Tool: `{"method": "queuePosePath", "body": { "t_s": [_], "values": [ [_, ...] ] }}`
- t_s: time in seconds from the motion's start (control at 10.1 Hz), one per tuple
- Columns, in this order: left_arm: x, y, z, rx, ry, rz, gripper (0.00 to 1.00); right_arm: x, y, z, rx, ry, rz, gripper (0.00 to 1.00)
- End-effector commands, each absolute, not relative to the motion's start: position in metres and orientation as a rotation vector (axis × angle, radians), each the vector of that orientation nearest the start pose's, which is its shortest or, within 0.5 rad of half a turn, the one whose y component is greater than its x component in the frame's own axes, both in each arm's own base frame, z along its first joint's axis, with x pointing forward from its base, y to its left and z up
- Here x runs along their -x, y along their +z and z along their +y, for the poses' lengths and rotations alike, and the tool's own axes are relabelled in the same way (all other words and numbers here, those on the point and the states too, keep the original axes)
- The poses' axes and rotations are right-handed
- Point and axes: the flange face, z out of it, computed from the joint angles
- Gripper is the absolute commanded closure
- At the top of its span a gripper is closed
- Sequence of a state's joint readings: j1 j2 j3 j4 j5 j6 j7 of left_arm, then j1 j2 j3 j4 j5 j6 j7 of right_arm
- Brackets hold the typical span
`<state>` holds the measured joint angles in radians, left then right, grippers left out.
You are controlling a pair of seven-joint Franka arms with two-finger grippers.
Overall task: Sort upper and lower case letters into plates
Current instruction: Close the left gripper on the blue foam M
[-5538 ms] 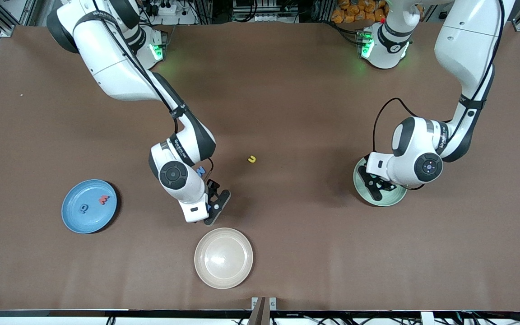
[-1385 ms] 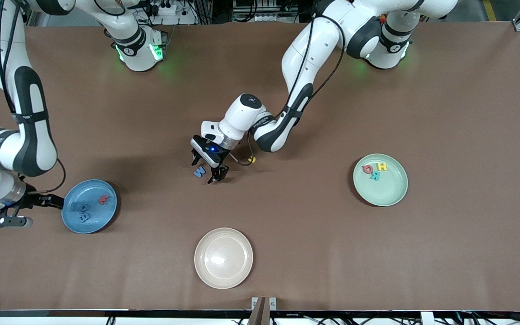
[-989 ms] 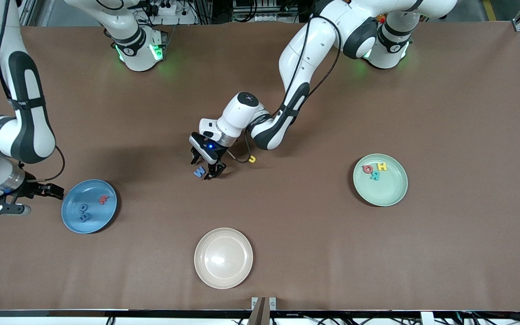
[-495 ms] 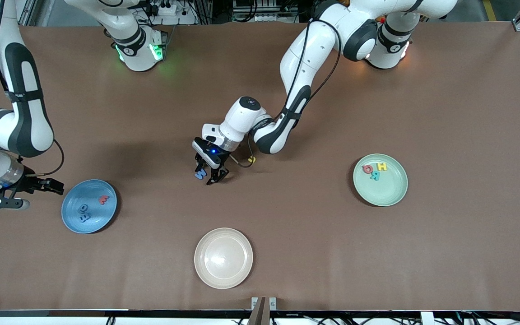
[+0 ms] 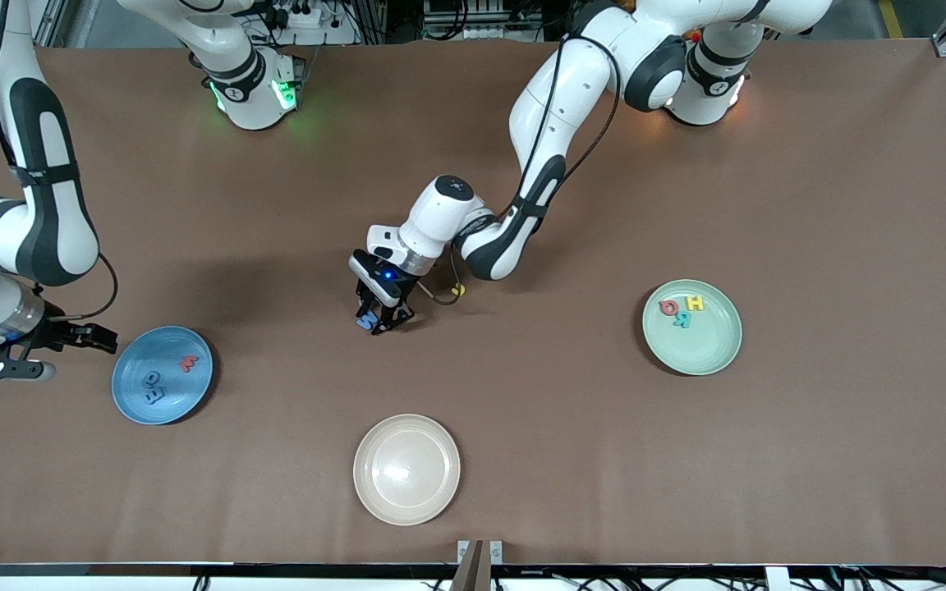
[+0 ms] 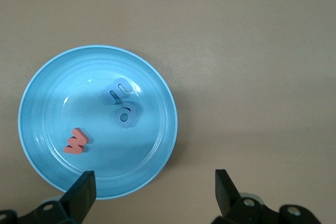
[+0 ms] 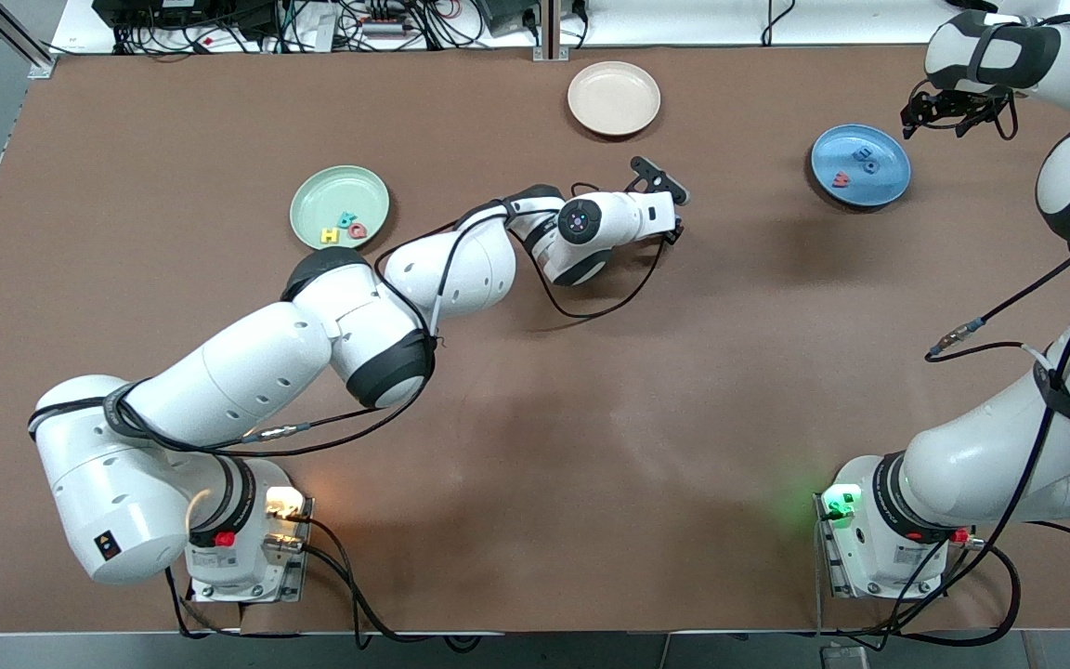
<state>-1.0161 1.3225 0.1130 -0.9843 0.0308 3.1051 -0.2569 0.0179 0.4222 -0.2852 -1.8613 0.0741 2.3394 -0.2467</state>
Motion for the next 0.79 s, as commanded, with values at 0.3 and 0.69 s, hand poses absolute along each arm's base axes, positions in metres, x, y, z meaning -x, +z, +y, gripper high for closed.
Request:
{"method": "queuePosePath", "body": {
  "t_s": [0.3,0.69],
  "values": [
    [-0.462,0.127,-0.665,2.990,-1.286,1.283,0.97,-0.618,0.308,-0.155,3.192,-0.094,0.070,0.00],
    [-0.475,0.170,-0.669,2.991,-1.164,1.245,1.00,-0.621,0.310,-0.144,3.192,-0.100,0.065,0.00]
  ]
}}
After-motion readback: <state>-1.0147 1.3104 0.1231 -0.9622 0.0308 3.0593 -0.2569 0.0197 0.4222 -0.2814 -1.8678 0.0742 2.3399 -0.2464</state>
